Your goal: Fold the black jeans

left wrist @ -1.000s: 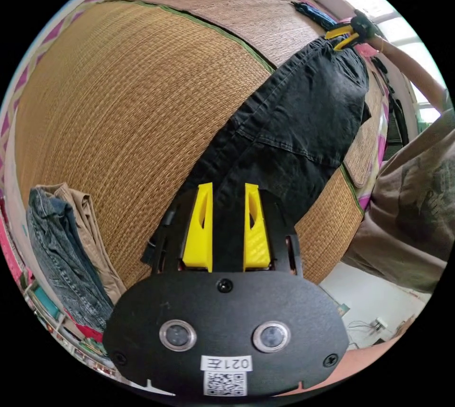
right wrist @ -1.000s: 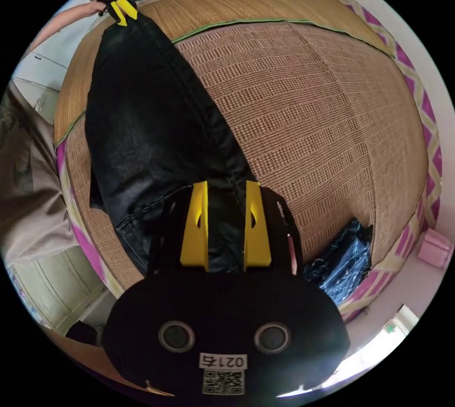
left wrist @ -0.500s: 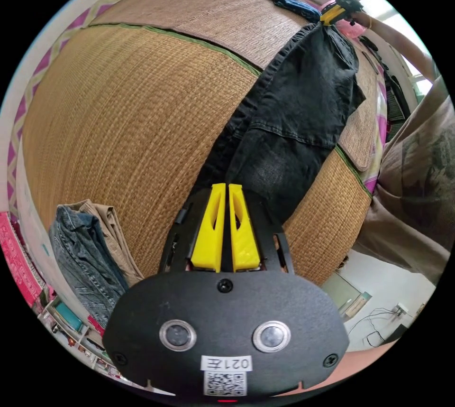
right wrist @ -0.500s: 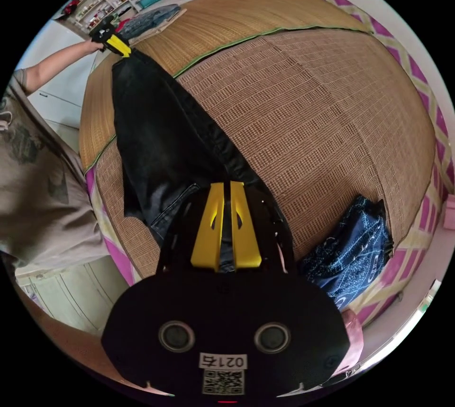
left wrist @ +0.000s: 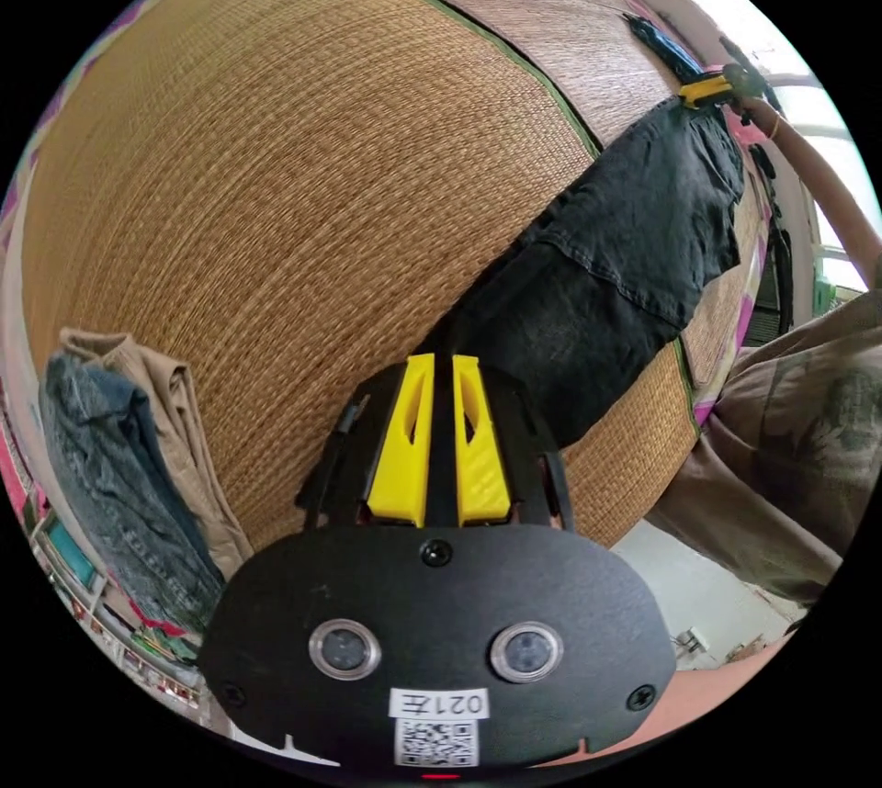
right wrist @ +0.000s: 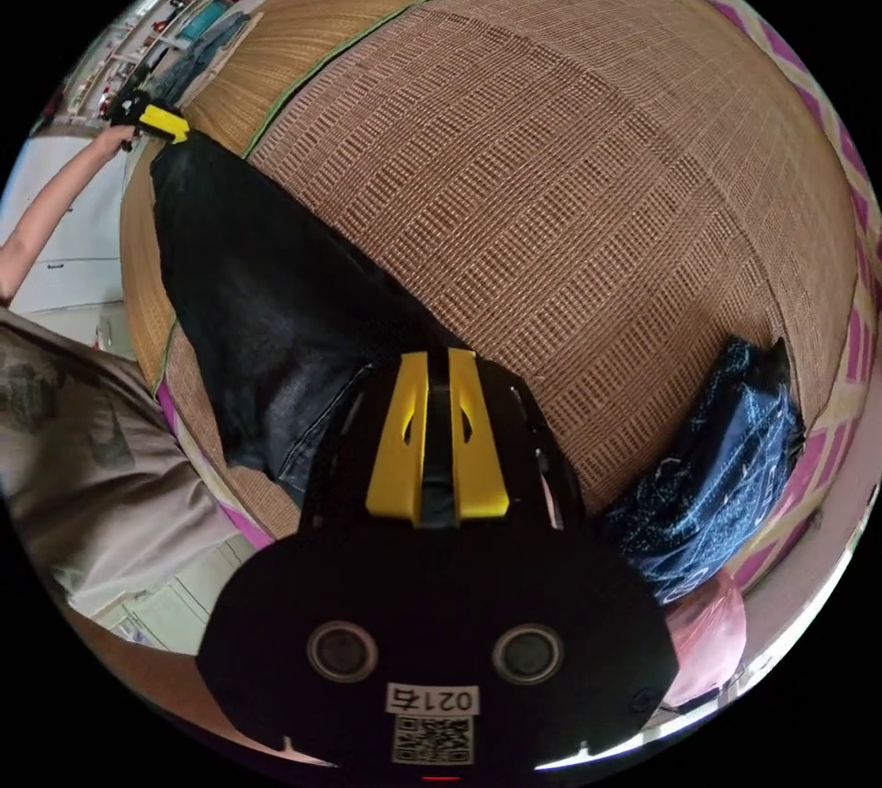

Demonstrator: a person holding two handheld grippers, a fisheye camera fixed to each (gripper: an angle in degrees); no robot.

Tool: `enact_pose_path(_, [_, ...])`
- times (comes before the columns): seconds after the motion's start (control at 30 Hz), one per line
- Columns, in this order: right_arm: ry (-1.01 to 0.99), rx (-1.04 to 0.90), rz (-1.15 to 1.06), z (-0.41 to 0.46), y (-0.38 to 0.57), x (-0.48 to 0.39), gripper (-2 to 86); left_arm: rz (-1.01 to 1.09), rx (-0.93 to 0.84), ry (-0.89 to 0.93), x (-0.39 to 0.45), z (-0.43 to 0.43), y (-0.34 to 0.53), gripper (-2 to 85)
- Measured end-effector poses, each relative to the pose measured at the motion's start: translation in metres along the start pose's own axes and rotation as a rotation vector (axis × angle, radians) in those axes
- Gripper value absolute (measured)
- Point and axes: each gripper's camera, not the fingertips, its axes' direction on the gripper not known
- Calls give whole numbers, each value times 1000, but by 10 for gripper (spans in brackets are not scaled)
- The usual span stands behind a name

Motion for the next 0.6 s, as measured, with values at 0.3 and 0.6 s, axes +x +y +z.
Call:
enact_pose_path(0.3, [190,164,-246,17,48,-146,-2,-346,279,-8,48,29,177,51])
enact_pose_path(0.6, [312,158,60,76,105,-154,-8,-839,541,311,84,137,344,41])
